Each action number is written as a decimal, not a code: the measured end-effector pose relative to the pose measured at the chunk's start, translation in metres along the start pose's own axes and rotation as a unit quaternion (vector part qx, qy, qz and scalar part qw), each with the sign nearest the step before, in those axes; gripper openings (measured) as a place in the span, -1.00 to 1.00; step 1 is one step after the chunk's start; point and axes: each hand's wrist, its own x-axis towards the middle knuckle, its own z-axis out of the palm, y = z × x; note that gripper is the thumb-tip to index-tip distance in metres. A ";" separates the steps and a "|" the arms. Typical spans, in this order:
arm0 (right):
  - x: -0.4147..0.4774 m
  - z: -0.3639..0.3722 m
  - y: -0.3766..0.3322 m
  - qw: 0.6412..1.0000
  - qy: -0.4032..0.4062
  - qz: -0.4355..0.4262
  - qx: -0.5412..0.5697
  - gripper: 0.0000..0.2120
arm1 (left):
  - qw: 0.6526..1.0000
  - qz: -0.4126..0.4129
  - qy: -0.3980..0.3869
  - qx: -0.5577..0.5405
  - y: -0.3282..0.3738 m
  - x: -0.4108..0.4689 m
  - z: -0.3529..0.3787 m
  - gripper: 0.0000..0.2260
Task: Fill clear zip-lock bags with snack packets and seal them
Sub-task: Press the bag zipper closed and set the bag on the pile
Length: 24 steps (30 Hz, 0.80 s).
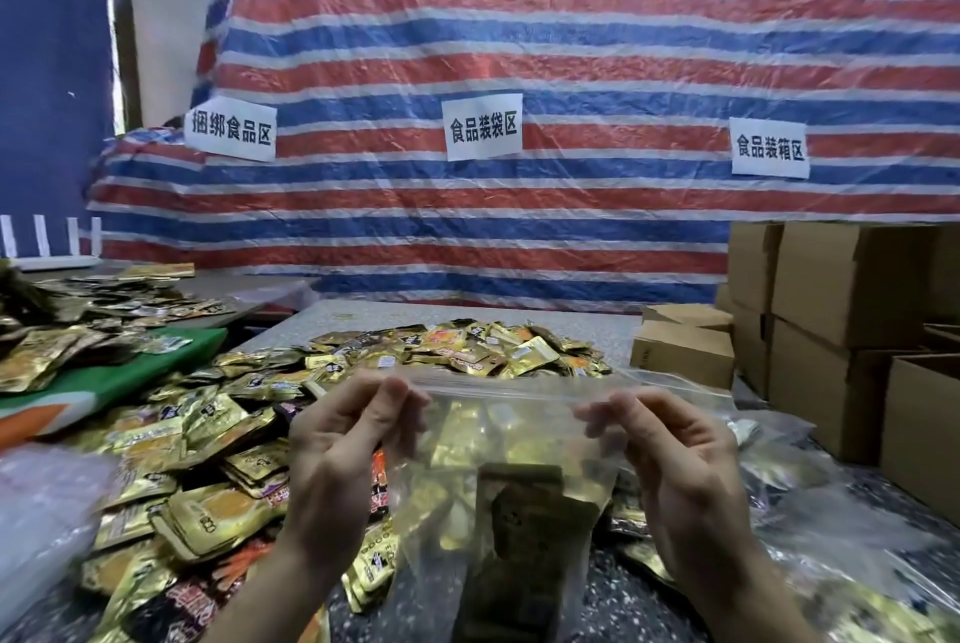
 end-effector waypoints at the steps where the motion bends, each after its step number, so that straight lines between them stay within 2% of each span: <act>1: -0.001 0.001 0.000 1.000 0.007 0.001 0.002 -0.53 | 1.000 0.000 0.002 -0.004 0.000 -0.001 0.001 -0.67; 6: -0.004 0.001 -0.002 0.999 0.048 0.007 0.013 -0.72 | 1.000 0.018 -0.012 0.012 -0.001 -0.005 0.006 -0.75; 14: -0.007 -0.002 -0.002 0.999 0.027 0.041 0.012 -0.75 | 0.997 0.036 -0.003 0.061 0.001 -0.007 0.010 -0.82; 16: -0.010 0.001 -0.006 0.997 0.046 0.002 -0.057 -0.91 | 0.998 0.035 0.001 0.055 0.002 -0.006 0.009 -0.80; 17: -0.009 0.003 -0.011 0.990 0.073 -0.038 -0.119 -0.88 | 0.998 0.037 0.002 0.053 0.002 -0.006 0.007 -0.80; 19: -0.004 0.010 -0.031 0.950 0.090 -0.152 -0.258 -0.74 | 0.999 0.036 0.005 0.041 0.001 -0.005 0.005 -0.82; 21: 0.007 0.026 -0.053 0.907 0.011 -0.231 -0.351 -0.68 | 0.999 0.029 0.005 0.030 0.001 -0.004 0.005 -0.82; 24: 0.027 0.060 -0.074 0.866 -0.171 -0.200 -0.425 -0.63 | 0.999 0.021 -0.011 0.034 0.003 -0.003 0.004 -0.82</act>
